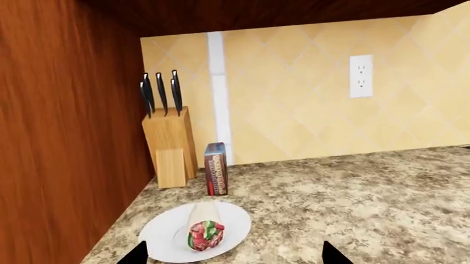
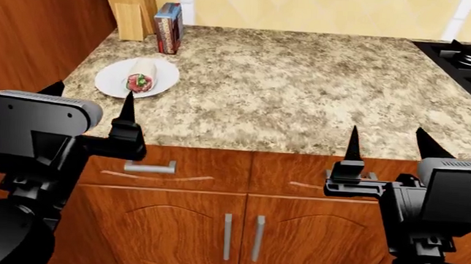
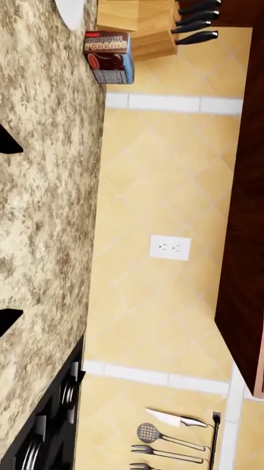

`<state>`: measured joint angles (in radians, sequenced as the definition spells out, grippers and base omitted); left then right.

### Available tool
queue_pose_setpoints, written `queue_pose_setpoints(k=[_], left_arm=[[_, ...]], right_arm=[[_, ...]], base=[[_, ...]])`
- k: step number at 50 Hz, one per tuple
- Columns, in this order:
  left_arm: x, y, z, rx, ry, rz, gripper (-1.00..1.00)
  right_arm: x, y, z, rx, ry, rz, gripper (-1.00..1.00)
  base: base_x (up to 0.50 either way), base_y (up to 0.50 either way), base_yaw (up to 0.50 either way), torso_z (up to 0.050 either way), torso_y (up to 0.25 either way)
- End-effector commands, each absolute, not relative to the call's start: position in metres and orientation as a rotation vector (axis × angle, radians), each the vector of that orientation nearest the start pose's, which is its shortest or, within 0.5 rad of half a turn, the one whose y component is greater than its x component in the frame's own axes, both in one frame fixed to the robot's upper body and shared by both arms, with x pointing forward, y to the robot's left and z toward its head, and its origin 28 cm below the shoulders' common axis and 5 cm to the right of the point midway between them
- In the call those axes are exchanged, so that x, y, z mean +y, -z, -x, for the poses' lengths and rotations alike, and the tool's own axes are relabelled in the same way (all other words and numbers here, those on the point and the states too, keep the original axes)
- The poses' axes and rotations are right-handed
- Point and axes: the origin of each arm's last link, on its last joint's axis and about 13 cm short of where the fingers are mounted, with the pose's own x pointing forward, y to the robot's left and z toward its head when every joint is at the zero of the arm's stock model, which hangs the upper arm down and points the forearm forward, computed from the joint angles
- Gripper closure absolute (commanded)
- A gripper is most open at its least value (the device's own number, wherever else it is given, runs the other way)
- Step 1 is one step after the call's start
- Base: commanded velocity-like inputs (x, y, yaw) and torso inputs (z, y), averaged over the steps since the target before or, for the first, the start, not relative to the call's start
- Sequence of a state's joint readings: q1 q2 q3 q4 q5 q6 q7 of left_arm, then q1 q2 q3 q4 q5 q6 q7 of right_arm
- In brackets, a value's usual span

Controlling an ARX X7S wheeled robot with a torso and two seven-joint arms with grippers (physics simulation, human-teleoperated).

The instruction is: Pick the burrito from the counter and place it in the microwave.

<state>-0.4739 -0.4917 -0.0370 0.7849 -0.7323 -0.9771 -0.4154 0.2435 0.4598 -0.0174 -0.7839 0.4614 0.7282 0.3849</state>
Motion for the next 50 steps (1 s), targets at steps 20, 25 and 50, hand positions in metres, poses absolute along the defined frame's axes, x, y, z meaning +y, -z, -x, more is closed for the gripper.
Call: queue_pose_setpoints(k=[20,25,50], left_arm=[[0.245,-0.224,-0.224,-0.200,0.062,-0.112,-1.00],[0.244,-0.232,-0.232,-0.197,0.056,-0.119,-1.00],[0.257,-0.238,-0.319,0.224,-0.096,-0.174,-1.00]], right_arm=[[-0.143,-0.185,-0.205,-0.271,0.105,0.130,-1.00],[-0.144,-0.183,-0.204,-0.269,0.107,0.129,-1.00],[-0.144,-0.168,-0.206,-0.241,0.110,0.101,-1.00]], base=[[0.50,0.00,0.00,0.000,0.002],[0.50,0.00,0.00,0.000,0.002],[0.00,0.00,0.00,0.000,0.001]])
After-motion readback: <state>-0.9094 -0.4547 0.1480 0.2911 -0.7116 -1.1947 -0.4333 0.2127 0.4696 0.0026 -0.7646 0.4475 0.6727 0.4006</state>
